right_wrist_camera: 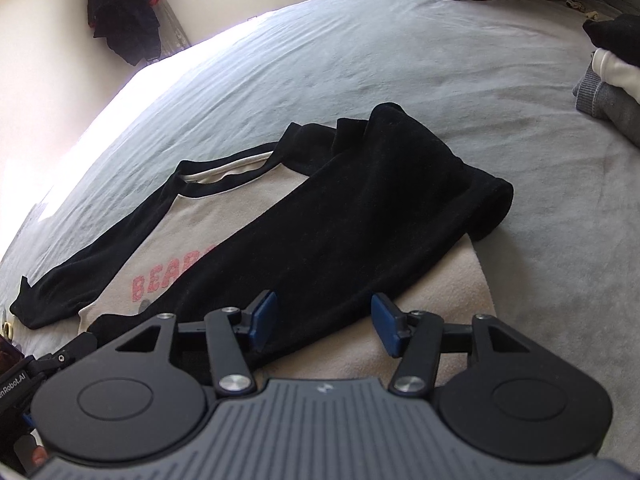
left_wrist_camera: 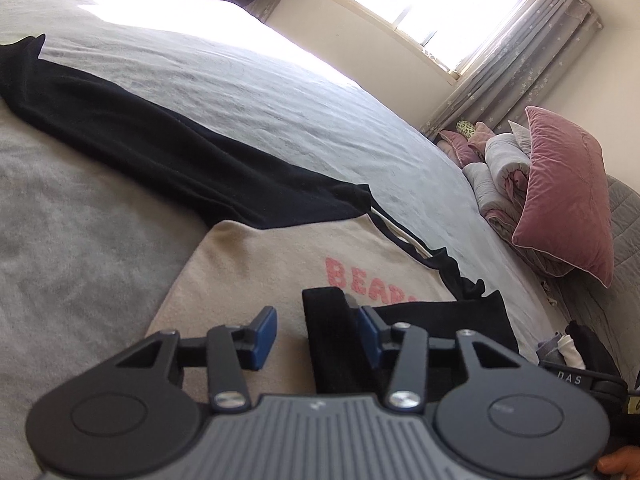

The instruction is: Fold clothes

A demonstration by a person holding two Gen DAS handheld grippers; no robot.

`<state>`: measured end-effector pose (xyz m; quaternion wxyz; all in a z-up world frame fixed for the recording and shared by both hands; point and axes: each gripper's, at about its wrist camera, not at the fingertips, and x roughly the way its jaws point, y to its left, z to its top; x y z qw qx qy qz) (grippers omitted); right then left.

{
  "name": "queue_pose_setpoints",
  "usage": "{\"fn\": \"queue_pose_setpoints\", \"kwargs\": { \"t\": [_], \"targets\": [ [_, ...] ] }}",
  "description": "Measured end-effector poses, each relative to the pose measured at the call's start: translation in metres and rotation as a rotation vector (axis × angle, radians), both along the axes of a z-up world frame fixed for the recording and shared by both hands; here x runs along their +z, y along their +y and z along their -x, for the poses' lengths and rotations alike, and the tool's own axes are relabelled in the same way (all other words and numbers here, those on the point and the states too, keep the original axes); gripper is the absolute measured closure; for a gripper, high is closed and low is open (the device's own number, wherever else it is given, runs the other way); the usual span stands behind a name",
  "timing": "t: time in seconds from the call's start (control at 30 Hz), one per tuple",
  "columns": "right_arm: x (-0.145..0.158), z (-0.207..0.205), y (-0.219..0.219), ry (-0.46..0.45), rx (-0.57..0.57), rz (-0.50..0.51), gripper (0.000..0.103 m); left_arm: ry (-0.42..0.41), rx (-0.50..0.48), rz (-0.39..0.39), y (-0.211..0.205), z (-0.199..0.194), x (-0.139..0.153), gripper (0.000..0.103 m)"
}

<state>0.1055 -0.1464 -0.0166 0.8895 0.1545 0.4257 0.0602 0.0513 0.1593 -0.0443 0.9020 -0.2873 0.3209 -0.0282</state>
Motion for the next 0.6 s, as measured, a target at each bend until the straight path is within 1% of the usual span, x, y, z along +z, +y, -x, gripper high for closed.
{"fn": "queue_pose_setpoints", "kwargs": {
  "t": [0.1, 0.2, 0.33, 0.43, 0.5, 0.53, 0.57, 0.6],
  "targets": [
    [-0.001, 0.000, 0.001, 0.003, 0.005, 0.000, 0.046, 0.024, -0.016, 0.010, -0.001, -0.003, -0.003, 0.058],
    [0.000, -0.001, 0.003, 0.001, 0.009, 0.005, 0.046, 0.030, -0.032, 0.001, -0.004, -0.001, -0.001, 0.056],
    [0.000, -0.002, 0.003, 0.000, 0.013, 0.012, 0.046, 0.051, -0.042, -0.036, -0.011, -0.005, -0.004, 0.054],
    [-0.002, -0.001, 0.004, 0.002, 0.010, 0.017, 0.045, 0.041, -0.048, -0.071, -0.019, -0.005, -0.005, 0.053],
    [-0.003, -0.002, 0.005, 0.003, 0.010, 0.020, 0.045, 0.026, -0.053, -0.114, -0.025, -0.004, -0.004, 0.056],
    [-0.003, -0.002, 0.005, 0.003, 0.010, 0.023, 0.044, 0.017, -0.058, -0.131, -0.028, -0.003, -0.003, 0.070],
    [-0.004, -0.001, 0.006, 0.002, 0.012, 0.027, 0.044, 0.013, -0.067, -0.144, -0.030, -0.003, -0.003, 0.076],
    [-0.004, -0.001, 0.007, -0.001, 0.015, 0.032, 0.043, 0.010, -0.075, -0.157, -0.033, -0.003, -0.002, 0.080]
  ]
}}
